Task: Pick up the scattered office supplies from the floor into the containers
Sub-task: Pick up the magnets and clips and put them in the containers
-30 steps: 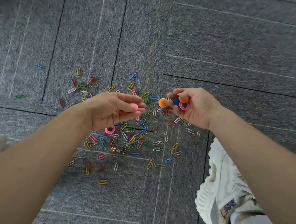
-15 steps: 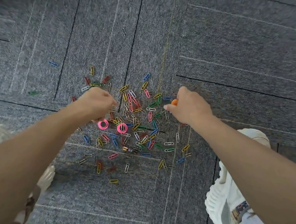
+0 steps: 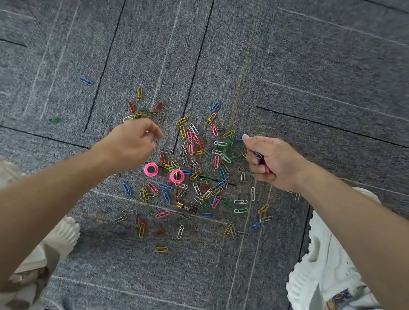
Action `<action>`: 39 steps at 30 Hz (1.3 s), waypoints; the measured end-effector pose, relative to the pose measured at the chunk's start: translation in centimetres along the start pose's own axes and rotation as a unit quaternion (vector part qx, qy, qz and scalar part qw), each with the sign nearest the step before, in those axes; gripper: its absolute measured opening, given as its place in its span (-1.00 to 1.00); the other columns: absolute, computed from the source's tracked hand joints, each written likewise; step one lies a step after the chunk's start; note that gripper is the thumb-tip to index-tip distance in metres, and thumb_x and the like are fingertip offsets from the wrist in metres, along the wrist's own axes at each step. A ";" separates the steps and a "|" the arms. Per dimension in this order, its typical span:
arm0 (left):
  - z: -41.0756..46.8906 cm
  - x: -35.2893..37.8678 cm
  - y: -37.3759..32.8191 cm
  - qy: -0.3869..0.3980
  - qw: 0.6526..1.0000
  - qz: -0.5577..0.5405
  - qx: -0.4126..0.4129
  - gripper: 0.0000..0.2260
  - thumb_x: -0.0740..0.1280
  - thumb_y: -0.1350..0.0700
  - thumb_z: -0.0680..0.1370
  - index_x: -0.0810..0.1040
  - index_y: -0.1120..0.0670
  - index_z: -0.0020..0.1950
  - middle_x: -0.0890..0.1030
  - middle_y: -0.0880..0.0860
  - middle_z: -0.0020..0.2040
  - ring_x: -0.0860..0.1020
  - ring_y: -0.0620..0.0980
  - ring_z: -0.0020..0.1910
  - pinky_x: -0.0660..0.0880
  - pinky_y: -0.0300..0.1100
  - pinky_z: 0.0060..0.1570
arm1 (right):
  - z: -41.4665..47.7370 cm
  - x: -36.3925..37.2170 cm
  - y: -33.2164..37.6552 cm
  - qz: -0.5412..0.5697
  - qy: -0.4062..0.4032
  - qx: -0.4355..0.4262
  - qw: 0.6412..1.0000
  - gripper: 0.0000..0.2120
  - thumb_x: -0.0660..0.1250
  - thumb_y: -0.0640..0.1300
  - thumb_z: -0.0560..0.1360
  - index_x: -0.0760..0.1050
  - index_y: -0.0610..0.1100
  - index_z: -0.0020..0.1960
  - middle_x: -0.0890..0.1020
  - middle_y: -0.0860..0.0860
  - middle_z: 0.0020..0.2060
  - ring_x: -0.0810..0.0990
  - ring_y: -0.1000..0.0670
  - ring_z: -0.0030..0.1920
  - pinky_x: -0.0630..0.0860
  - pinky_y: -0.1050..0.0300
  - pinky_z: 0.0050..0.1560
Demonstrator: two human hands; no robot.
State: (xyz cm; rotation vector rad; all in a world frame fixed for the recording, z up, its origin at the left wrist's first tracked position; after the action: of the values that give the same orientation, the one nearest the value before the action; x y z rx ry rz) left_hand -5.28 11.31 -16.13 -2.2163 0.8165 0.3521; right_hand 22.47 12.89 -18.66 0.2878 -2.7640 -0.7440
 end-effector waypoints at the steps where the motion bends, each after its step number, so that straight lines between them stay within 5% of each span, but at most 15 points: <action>1: -0.1 0.2 0.2 0.008 1.000 0.009 0.000 -0.82 0.12 0.23 0.66 0.51 0.08 0.07 0.56 0.14 -0.18 0.33 -0.10 -0.48 0.30 -0.24 -0.57 | 0.0 0.1 0.0 0.011 0.002 0.003 1.000 -0.76 0.31 0.02 0.58 0.35 -0.04 -0.18 0.40 0.04 -0.45 0.25 0.10 -0.54 0.07 0.30 -0.60; 5: -0.7 0.7 1.0 0.024 0.998 0.050 0.000 -0.80 0.09 0.20 0.68 0.49 0.02 0.05 0.56 0.14 -0.20 0.36 -0.05 -0.43 0.33 -0.15 -0.49 | 0.0 0.3 0.0 0.041 0.015 0.024 0.999 -0.76 0.19 -0.01 0.65 0.52 -0.15 0.09 0.50 0.02 -0.37 0.29 0.10 -0.50 0.15 0.29 -0.62; 12: -0.8 1.2 1.5 0.037 0.996 0.085 -0.008 -0.78 0.07 0.19 0.68 0.49 -0.01 0.06 0.54 0.10 -0.22 0.36 -0.08 -0.45 0.35 -0.20 -0.50 | 0.3 0.0 -0.3 0.113 0.024 0.064 0.991 -0.74 0.10 -0.19 0.64 0.50 -0.22 0.22 0.47 -0.02 -0.28 0.26 0.11 -0.50 0.15 0.29 -0.65; 17: -0.9 1.3 1.4 0.050 0.995 0.081 -0.005 -0.77 0.09 0.21 0.68 0.48 -0.03 0.02 0.54 0.09 -0.19 0.36 -0.08 -0.45 0.36 -0.20 -0.50 | 0.1 0.3 -0.6 0.116 0.016 0.092 0.989 -0.91 0.15 -0.24 0.61 0.38 -0.11 -0.04 0.38 0.05 -0.38 0.19 0.16 -0.57 0.05 0.32 -0.65; 19: -0.8 1.1 1.2 0.078 0.993 0.092 -0.010 -0.78 0.09 0.23 0.67 0.48 -0.02 0.05 0.50 0.04 -0.20 0.35 -0.10 -0.45 0.35 -0.24 -0.52 | 0.3 0.1 -0.9 0.062 -0.031 0.086 0.994 -0.77 0.24 -0.25 0.59 0.31 -0.06 -0.21 0.33 0.06 -0.42 0.18 0.15 -0.56 0.04 0.31 -0.62; 22: -0.8 -0.1 0.6 0.086 0.990 0.108 -0.010 -0.85 0.14 0.18 0.67 0.48 0.01 0.09 0.49 -0.01 -0.22 0.33 -0.12 -0.48 0.35 -0.26 -0.52 | 0.7 0.3 -1.0 0.003 -0.087 0.066 0.994 -0.79 0.32 -0.14 0.59 0.36 -0.05 -0.18 0.32 0.07 -0.44 0.17 0.12 -0.52 0.05 0.29 -0.62; 25: -1.2 -0.6 0.2 0.087 0.984 0.154 -0.002 -0.91 0.28 0.00 0.62 0.50 -0.03 0.09 0.54 -0.03 -0.22 0.43 -0.20 -0.42 0.60 -0.02 -0.14 | 0.7 1.0 -0.8 -0.015 -0.059 0.067 0.996 -0.79 0.24 -0.01 0.64 0.41 -0.08 -0.12 0.34 0.06 -0.45 0.17 0.12 -0.52 0.05 0.30 -0.63; 29: -1.2 0.5 1.0 0.094 0.956 0.278 -0.003 -0.69 0.44 -0.17 0.45 0.55 -0.09 0.13 0.55 -0.09 -0.05 0.48 -0.13 -0.14 0.50 0.10 0.24 | 0.9 1.7 -0.7 -0.043 -0.006 0.049 0.998 -0.81 0.22 -0.13 0.65 0.60 -0.13 0.07 0.49 0.04 -0.41 0.25 0.12 -0.54 0.09 0.34 -0.62; 32: -1.0 1.0 1.4 0.048 0.952 0.303 -0.003 -0.67 0.49 -0.15 0.41 0.58 -0.06 0.10 0.62 -0.02 0.07 0.58 -0.01 0.01 0.51 0.10 0.22 | 0.9 2.0 -0.7 -0.066 0.000 0.038 0.997 -0.81 0.25 -0.11 0.64 0.64 -0.11 0.07 0.50 0.05 -0.43 0.25 0.12 -0.53 0.09 0.34 -0.61; 36: -0.9 1.6 1.8 0.037 0.943 0.330 -0.007 -0.78 0.47 -0.11 0.46 0.53 -0.02 -0.08 0.61 -0.02 -0.08 0.58 -0.05 -0.12 0.56 -0.04 0.09 | 0.8 1.9 -0.6 -0.113 -0.039 0.035 0.992 -0.60 0.28 0.12 0.59 0.55 -0.16 -0.23 0.43 0.02 -0.46 0.25 0.09 -0.54 0.11 0.30 -0.58; 39: -0.6 1.5 1.7 0.051 0.949 0.310 0.016 -0.82 0.40 -0.03 0.54 0.48 0.00 -0.16 0.57 -0.03 -0.15 0.55 -0.10 -0.20 0.56 -0.16 -0.08 | 0.6 2.2 -0.7 -0.133 -0.018 0.046 0.990 -0.69 0.25 0.01 0.63 0.59 -0.19 -0.12 0.50 0.01 -0.38 0.29 0.09 -0.51 0.13 0.29 -0.60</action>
State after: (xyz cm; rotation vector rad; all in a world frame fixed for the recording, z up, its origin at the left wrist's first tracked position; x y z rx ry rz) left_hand -5.24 9.37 -17.33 -1.9116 1.5646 0.5168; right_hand 20.27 12.01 -19.02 0.6790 -2.8314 -0.6870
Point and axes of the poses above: each hand's wrist, its own z-axis towards the middle knuckle, its own x-axis out of the palm, y = z × x, the point moved 4 cm from there along z, towards the middle knuckle
